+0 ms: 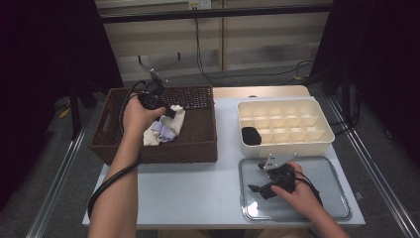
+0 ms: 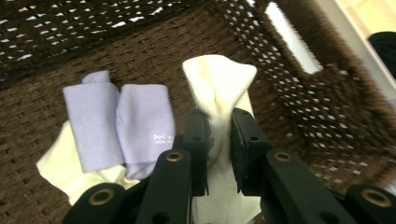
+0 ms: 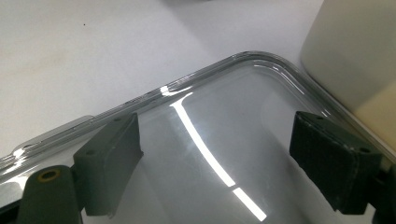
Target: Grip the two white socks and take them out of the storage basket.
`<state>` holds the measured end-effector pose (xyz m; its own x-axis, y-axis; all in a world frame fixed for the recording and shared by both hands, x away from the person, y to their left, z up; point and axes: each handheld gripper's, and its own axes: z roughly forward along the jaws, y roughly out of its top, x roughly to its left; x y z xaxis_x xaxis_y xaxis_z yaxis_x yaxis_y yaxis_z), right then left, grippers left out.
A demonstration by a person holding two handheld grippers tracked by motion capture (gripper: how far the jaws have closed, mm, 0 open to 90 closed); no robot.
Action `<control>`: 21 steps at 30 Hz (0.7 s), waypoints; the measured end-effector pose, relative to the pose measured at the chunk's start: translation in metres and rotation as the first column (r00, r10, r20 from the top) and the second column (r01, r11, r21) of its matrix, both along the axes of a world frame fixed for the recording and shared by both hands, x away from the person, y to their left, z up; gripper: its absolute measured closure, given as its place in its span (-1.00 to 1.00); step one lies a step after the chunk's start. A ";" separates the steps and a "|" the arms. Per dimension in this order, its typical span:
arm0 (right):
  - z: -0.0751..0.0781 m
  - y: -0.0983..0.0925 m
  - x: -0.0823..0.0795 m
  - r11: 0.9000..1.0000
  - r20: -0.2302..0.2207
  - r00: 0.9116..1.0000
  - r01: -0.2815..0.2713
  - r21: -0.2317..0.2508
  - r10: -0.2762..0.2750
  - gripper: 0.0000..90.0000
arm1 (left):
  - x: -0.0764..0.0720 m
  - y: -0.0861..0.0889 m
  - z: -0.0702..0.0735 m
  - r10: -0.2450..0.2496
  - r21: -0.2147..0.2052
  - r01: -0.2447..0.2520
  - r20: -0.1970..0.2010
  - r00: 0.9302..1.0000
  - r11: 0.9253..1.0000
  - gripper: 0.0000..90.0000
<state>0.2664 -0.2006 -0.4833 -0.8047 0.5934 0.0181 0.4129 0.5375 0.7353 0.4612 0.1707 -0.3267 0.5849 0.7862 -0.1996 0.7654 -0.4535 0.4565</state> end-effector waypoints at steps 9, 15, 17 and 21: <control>0.000 0.000 0.000 1.000 0.002 1.000 -0.002 0.002 0.002 -0.65 | -0.018 0.005 0.015 -0.033 0.001 0.033 0.005 0.999 0.999 0.73; 0.000 0.000 0.000 1.000 0.003 1.000 -0.001 0.001 0.001 -0.65 | -0.034 0.005 0.020 -0.065 -0.018 0.065 0.030 0.997 0.998 0.73; 0.000 0.000 0.000 1.000 0.003 1.000 -0.001 0.000 0.001 -0.65 | -0.039 0.004 0.021 -0.077 -0.011 0.078 0.033 0.996 0.997 0.73; 0.000 0.000 0.000 1.000 0.003 1.000 -0.001 0.000 0.001 -0.65 | -0.047 0.002 0.021 -0.115 -0.011 0.115 0.032 0.993 0.993 0.73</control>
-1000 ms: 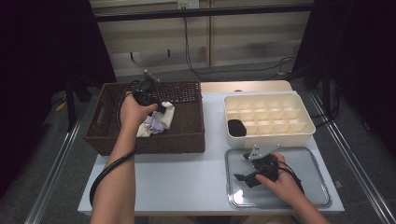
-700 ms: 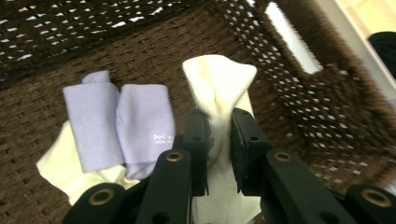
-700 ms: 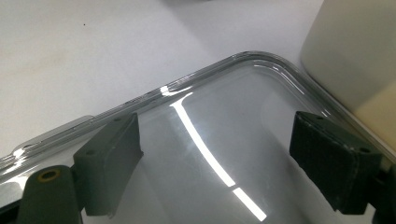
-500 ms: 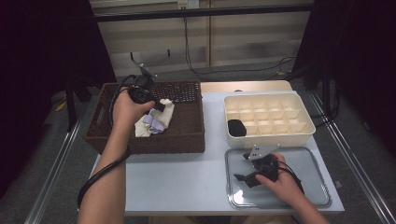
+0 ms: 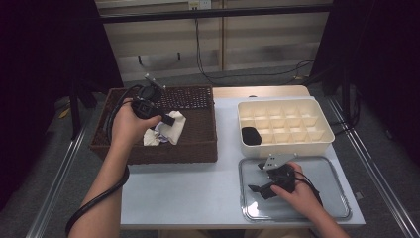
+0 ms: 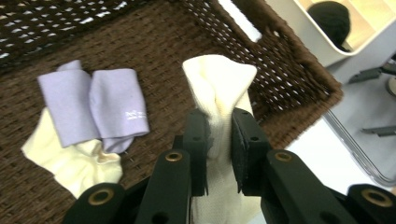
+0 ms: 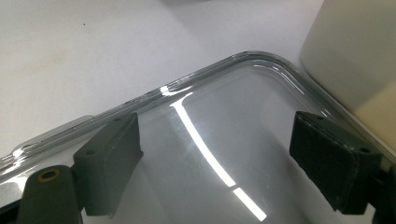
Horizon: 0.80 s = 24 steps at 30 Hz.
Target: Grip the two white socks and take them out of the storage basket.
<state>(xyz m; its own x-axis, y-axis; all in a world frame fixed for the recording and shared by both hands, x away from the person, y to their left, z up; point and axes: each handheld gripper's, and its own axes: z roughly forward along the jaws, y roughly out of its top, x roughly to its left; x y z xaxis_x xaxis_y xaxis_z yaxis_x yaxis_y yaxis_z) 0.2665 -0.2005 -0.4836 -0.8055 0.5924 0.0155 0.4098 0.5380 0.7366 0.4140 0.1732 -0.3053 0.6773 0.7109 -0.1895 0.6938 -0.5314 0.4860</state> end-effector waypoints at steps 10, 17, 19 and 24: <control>0.000 0.000 0.000 1.000 -0.009 1.000 0.000 0.002 0.000 -0.65 | -0.019 -0.007 -0.007 -0.052 0.000 0.052 -0.005 0.999 0.999 0.73; 0.000 0.000 0.000 1.000 -0.010 1.000 -0.002 -0.001 0.002 -0.65 | -0.035 -0.009 -0.010 -0.087 -0.019 0.088 0.006 0.996 0.996 0.72; 0.000 0.000 -0.001 1.000 -0.009 1.000 -0.002 -0.001 0.002 -0.65 | -0.040 -0.012 -0.011 -0.092 -0.018 0.092 0.009 0.996 0.996 0.72; 0.000 0.000 -0.001 1.000 -0.009 1.000 -0.002 -0.001 0.002 -0.65 | -0.049 -0.015 -0.019 -0.121 -0.006 0.121 0.014 0.993 0.993 0.72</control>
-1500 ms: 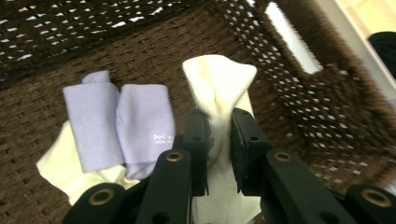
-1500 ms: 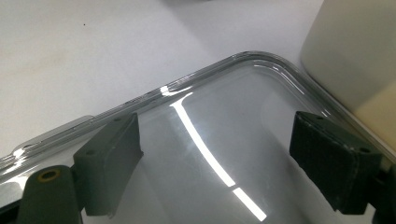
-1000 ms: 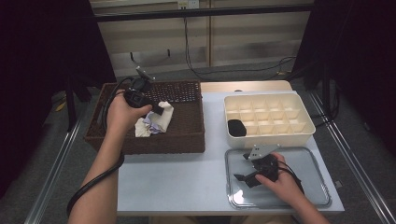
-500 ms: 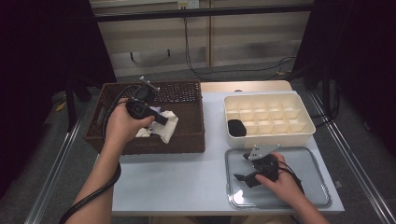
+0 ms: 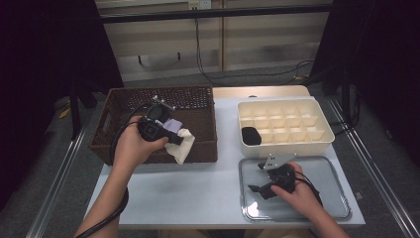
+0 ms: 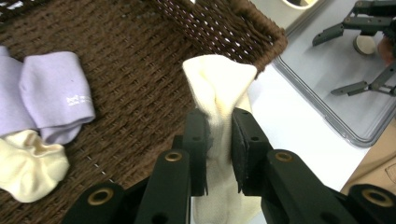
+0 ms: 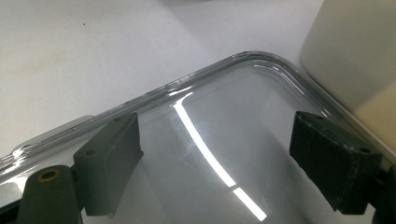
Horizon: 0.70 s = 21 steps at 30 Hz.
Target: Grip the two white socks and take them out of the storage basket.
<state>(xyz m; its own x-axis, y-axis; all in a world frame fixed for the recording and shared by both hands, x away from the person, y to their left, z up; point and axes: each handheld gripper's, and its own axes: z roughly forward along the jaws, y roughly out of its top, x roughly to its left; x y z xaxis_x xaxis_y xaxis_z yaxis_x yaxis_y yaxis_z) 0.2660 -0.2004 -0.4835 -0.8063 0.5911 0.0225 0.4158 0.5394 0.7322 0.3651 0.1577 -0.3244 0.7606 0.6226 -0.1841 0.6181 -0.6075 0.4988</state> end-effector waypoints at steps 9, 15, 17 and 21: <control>0.000 0.000 0.000 1.000 0.000 1.000 0.000 0.000 0.000 -0.65 | -0.014 -0.011 -0.015 -0.045 -0.001 0.045 -0.006 0.999 0.999 0.68; 0.000 0.000 0.000 1.000 0.001 1.000 -0.001 0.000 0.001 -0.65 | -0.020 -0.015 -0.025 -0.062 -0.004 0.062 -0.021 0.998 0.998 0.66; 0.000 0.000 0.000 1.000 0.001 1.000 -0.001 0.000 0.001 -0.65 | -0.021 -0.017 -0.030 -0.065 -0.003 0.064 -0.032 0.997 0.998 0.65; 0.000 0.000 0.000 1.000 0.000 1.000 0.000 0.000 0.000 -0.65 | -0.025 -0.020 -0.041 -0.062 0.012 0.063 -0.041 0.997 0.998 0.63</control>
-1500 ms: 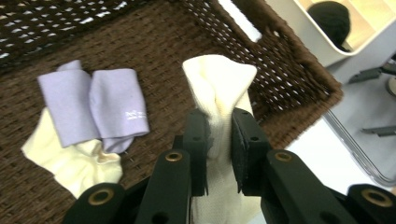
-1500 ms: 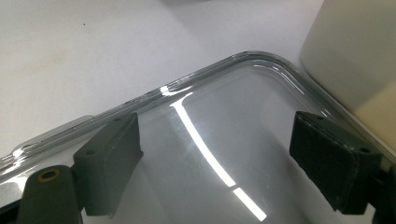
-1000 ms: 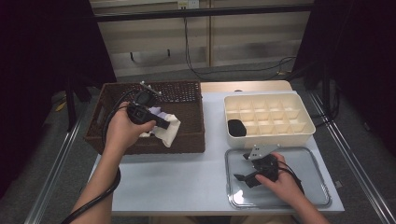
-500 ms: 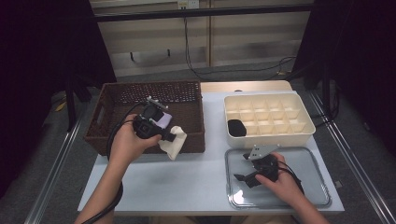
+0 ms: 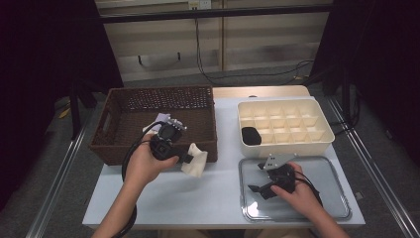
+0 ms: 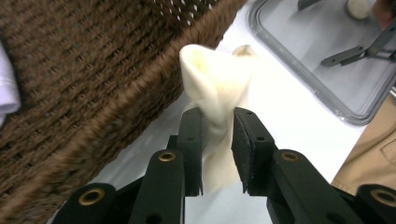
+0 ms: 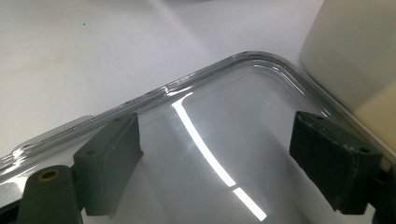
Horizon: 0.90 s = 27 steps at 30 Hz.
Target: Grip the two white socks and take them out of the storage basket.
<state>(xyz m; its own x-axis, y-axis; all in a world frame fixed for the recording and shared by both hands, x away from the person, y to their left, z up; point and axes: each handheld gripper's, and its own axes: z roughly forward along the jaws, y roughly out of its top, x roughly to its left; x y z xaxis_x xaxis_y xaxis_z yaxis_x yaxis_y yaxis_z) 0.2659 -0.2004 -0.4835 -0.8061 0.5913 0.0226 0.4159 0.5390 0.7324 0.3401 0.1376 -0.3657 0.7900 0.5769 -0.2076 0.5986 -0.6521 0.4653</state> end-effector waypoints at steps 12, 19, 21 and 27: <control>0.000 0.000 0.000 1.000 0.001 1.000 -0.001 0.000 0.001 -0.65 | -0.001 -0.005 0.003 -0.026 0.003 0.026 0.047 0.999 1.000 0.29; 0.000 0.000 0.000 1.000 0.002 1.000 -0.001 -0.001 0.001 -0.65 | 0.013 0.003 0.021 0.015 -0.018 -0.014 0.086 0.996 1.000 0.17; 0.000 0.000 0.000 1.000 0.000 1.000 0.000 -0.001 0.000 -0.65 | 0.018 0.006 0.023 0.035 -0.030 -0.032 0.098 0.995 0.999 0.13; 0.000 0.000 0.000 1.000 0.000 1.000 0.000 -0.001 0.000 -0.65 | 0.038 0.020 0.025 0.088 -0.063 -0.082 0.092 0.992 0.995 0.05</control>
<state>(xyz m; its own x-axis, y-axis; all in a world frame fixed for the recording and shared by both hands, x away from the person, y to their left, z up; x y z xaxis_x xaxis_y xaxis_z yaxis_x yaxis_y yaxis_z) 0.2658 -0.2003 -0.4835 -0.8062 0.5912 0.0218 0.4156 0.5397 0.7321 0.3781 0.1574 -0.3407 0.7562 0.6320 -0.1698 0.6021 -0.5704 0.5586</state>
